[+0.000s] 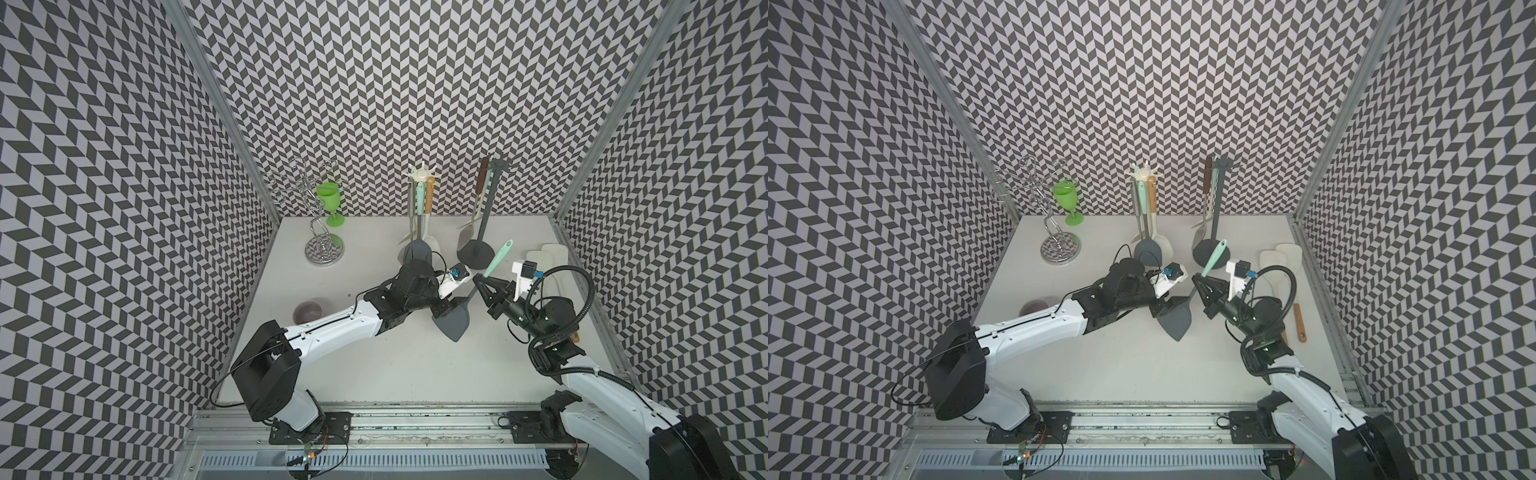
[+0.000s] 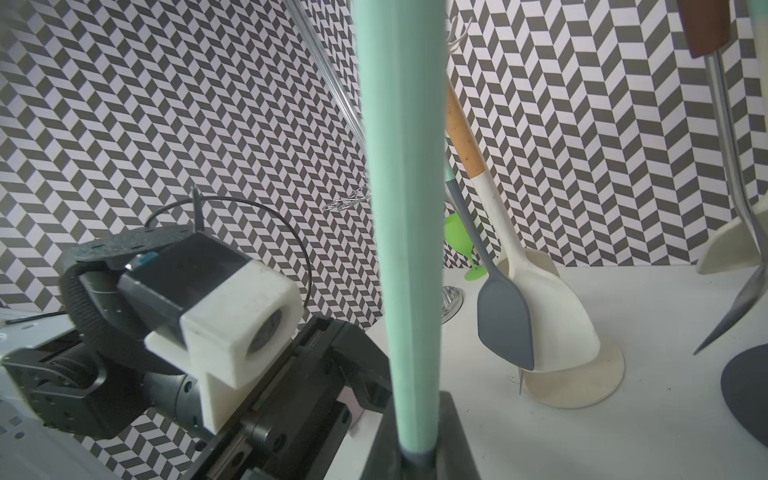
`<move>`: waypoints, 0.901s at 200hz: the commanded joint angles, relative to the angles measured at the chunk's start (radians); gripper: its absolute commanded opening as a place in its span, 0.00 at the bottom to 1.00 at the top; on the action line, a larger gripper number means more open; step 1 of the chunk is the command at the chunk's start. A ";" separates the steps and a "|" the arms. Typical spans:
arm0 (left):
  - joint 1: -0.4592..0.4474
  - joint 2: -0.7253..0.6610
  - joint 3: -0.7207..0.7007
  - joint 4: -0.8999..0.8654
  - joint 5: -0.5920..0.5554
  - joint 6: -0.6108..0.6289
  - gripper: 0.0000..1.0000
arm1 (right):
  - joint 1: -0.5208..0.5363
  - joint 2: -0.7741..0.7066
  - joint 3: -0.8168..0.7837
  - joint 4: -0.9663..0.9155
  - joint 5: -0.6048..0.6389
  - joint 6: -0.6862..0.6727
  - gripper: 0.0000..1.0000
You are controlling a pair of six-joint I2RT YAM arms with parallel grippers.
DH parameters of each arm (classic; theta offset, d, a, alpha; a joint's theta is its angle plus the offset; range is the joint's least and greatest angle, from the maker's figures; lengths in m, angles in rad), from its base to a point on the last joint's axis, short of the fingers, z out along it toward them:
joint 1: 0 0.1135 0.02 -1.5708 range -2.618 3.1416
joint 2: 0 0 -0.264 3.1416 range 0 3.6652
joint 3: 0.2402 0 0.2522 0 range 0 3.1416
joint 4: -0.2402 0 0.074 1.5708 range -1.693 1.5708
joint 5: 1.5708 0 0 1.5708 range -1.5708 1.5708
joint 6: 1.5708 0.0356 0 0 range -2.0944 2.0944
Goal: Take the spatula off the kitchen utensil rack
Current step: Place the spatula at the center of the board.
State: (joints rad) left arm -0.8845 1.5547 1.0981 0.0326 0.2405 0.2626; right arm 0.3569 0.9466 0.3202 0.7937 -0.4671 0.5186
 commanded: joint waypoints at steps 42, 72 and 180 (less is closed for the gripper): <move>-0.041 0.000 0.037 -0.039 0.001 0.015 0.72 | 0.025 0.033 0.040 0.112 0.021 0.009 0.00; -0.037 -0.013 0.028 -0.042 0.012 0.022 0.70 | 0.025 0.059 0.051 0.119 0.023 0.016 0.00; -0.021 0.109 0.141 -0.071 -0.054 0.057 0.00 | 0.024 0.085 0.027 0.105 0.068 0.070 0.00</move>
State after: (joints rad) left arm -0.9077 1.6718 1.2270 -0.0494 0.2169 0.2729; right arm 0.3733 1.0603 0.3237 0.9283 -0.4454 0.5888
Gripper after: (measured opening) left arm 0.115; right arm 0.101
